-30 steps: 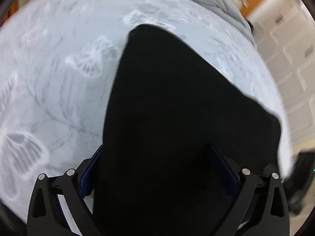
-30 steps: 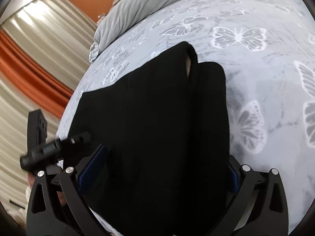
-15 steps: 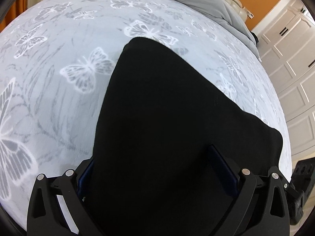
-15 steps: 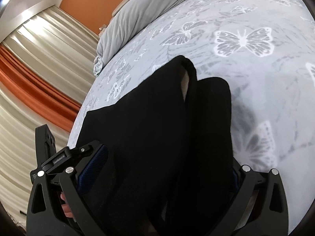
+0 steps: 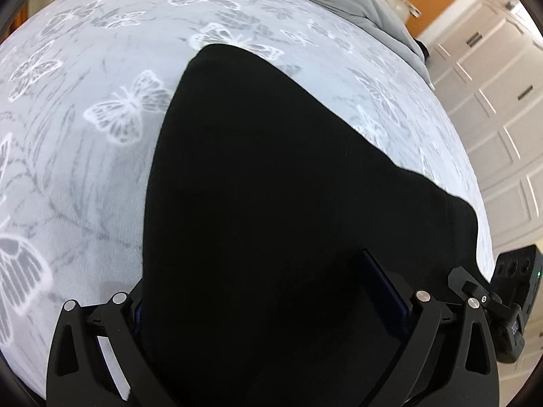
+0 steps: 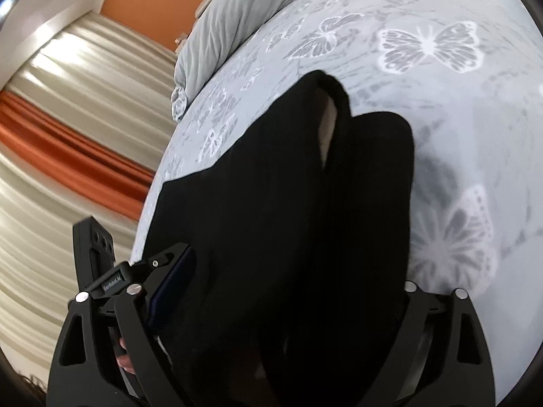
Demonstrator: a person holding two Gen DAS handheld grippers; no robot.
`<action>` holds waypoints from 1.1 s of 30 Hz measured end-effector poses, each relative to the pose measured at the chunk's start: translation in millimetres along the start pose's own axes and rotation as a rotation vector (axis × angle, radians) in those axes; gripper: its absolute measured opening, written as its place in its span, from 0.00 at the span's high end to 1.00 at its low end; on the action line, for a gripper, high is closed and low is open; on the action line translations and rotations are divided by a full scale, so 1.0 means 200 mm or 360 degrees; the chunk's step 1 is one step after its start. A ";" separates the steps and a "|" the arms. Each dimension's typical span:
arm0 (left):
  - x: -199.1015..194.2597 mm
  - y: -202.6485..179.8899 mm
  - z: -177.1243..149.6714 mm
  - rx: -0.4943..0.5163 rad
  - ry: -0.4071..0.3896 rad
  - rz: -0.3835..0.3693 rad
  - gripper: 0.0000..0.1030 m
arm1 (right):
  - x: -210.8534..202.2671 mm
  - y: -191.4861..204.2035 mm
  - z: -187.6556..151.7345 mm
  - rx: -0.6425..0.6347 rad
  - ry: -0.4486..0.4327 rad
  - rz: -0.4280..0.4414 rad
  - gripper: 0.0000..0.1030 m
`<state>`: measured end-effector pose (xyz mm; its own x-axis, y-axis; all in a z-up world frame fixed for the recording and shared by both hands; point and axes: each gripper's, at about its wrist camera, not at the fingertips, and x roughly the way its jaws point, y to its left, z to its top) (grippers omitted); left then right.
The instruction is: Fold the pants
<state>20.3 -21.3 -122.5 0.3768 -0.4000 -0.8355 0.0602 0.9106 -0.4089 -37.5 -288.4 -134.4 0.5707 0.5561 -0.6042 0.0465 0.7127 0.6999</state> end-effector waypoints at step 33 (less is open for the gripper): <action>-0.20 -0.11 -0.03 0.0160 -0.0133 0.0150 0.70 | -0.06 0.18 -0.05 -0.0094 -0.0123 -0.0105 0.60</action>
<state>-1.3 -25.0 -82.5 0.4604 -0.3059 -0.8333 0.1117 0.9512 -0.2875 -50.4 -264.5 -105.2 0.6297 0.4740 -0.6155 0.0391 0.7720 0.6345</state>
